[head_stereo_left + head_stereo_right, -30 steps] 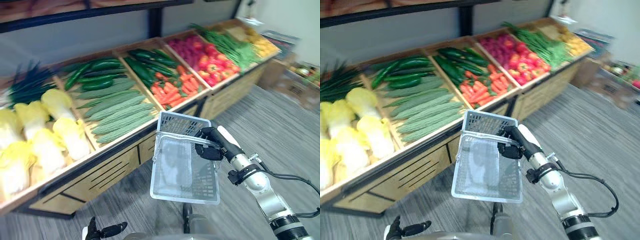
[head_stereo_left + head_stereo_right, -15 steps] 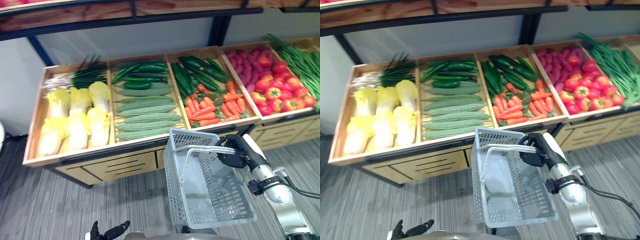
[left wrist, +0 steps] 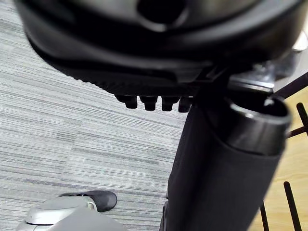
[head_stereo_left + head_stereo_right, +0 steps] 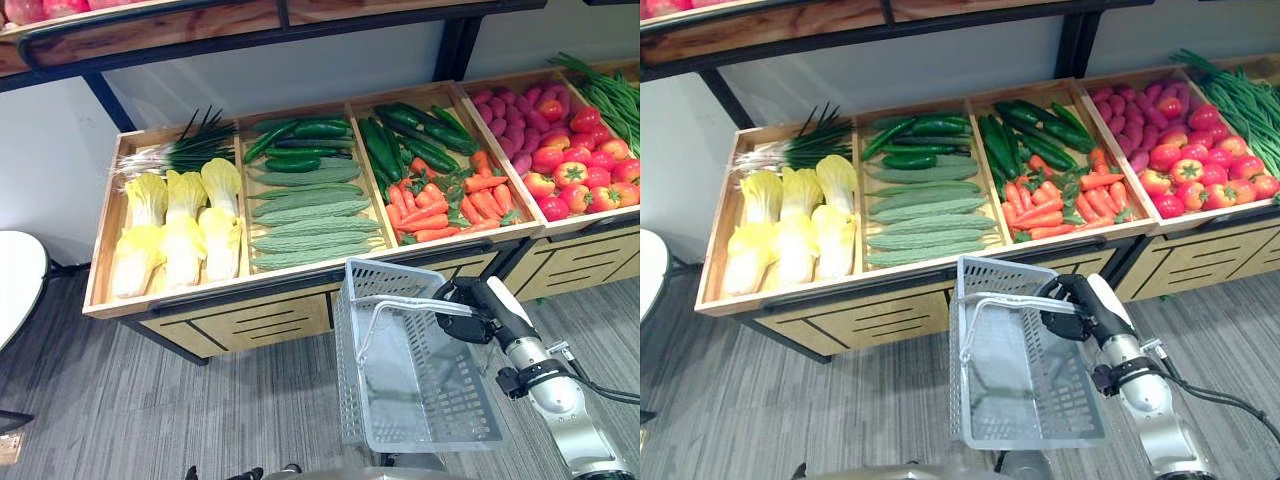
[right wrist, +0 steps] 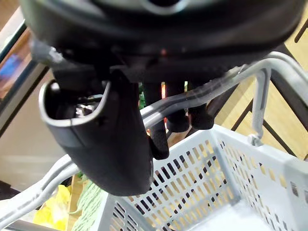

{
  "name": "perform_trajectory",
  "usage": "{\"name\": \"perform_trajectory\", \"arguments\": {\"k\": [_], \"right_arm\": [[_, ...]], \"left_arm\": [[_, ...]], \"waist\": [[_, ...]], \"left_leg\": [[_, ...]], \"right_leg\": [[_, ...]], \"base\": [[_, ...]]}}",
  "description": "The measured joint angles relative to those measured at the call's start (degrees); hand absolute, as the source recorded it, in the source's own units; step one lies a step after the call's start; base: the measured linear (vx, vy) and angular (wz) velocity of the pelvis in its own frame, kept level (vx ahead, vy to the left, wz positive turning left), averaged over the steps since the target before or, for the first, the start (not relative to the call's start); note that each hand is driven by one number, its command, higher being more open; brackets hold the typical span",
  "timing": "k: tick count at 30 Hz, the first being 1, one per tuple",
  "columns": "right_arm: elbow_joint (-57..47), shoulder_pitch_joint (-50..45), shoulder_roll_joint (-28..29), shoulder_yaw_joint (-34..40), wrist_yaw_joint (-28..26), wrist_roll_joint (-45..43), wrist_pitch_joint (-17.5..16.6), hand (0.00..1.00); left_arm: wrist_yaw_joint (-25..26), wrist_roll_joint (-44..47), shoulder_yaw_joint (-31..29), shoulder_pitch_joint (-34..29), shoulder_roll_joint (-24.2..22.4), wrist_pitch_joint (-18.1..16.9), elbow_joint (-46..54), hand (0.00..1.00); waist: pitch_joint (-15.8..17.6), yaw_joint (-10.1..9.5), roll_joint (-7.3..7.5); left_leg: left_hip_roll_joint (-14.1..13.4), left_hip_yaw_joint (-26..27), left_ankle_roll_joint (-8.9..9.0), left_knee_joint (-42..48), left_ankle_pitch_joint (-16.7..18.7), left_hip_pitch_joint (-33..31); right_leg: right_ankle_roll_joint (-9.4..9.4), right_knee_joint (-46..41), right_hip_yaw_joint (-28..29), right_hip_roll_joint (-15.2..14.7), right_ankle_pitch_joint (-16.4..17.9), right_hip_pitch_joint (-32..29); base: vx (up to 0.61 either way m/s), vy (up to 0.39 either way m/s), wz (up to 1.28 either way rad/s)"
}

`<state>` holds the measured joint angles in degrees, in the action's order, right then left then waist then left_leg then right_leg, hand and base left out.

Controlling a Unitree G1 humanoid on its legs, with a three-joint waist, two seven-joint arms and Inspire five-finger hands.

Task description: Pick vegetable in the basket

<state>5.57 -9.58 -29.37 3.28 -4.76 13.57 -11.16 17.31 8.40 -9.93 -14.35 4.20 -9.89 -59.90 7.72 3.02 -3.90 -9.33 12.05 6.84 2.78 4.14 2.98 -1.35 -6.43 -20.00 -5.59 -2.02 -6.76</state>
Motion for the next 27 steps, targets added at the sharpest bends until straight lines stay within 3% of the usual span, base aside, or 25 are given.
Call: {"name": "perform_trajectory", "arguments": {"k": [6,13,21,27], "right_arm": [[0.87,-0.02,-0.36,0.00,0.00,1.45,-0.86,0.00],[6.72,-0.06,-0.27,0.00,0.23,2.66,-0.84,0.00],[14.52,-0.13,0.33,0.95,3.59,4.98,1.92,0.00],[18.64,-0.35,1.70,4.95,6.97,4.99,3.07,0.00]], "left_arm": [[0.39,0.08,0.00,0.19,0.49,0.12,0.00,1.00],[6.70,1.65,-0.81,0.82,2.68,-0.77,0.26,1.00],[14.27,5.70,-5.16,2.29,2.82,-1.95,4.40,1.00],[15.13,5.65,-7.29,2.77,2.73,-2.13,5.94,1.00]], "waist": [[0.22,0.57,1.09],[-0.04,0.52,2.31],[0.01,0.50,2.54],[0.01,0.68,2.96]], "left_leg": [[0.75,0.83,0.06,-0.57,-0.04,1.05],[1.60,1.79,-0.45,-0.53,0.56,0.68],[1.60,1.88,-0.57,-0.40,1.13,0.04],[1.68,2.46,-0.66,-0.55,1.44,0.57]], "right_leg": [[-0.34,4.50,1.08,0.61,-2.35,1.88],[-0.93,11.37,2.23,0.87,-6.52,3.80],[-1.02,11.39,2.45,0.85,-6.57,3.36],[-1.06,11.34,2.95,0.90,-6.59,3.19]], "base": [[0.09,0.061,-0.10],[-0.02,0.038,-0.08],[-0.03,0.009,-0.02],[0.03,0.023,-0.04]]}}
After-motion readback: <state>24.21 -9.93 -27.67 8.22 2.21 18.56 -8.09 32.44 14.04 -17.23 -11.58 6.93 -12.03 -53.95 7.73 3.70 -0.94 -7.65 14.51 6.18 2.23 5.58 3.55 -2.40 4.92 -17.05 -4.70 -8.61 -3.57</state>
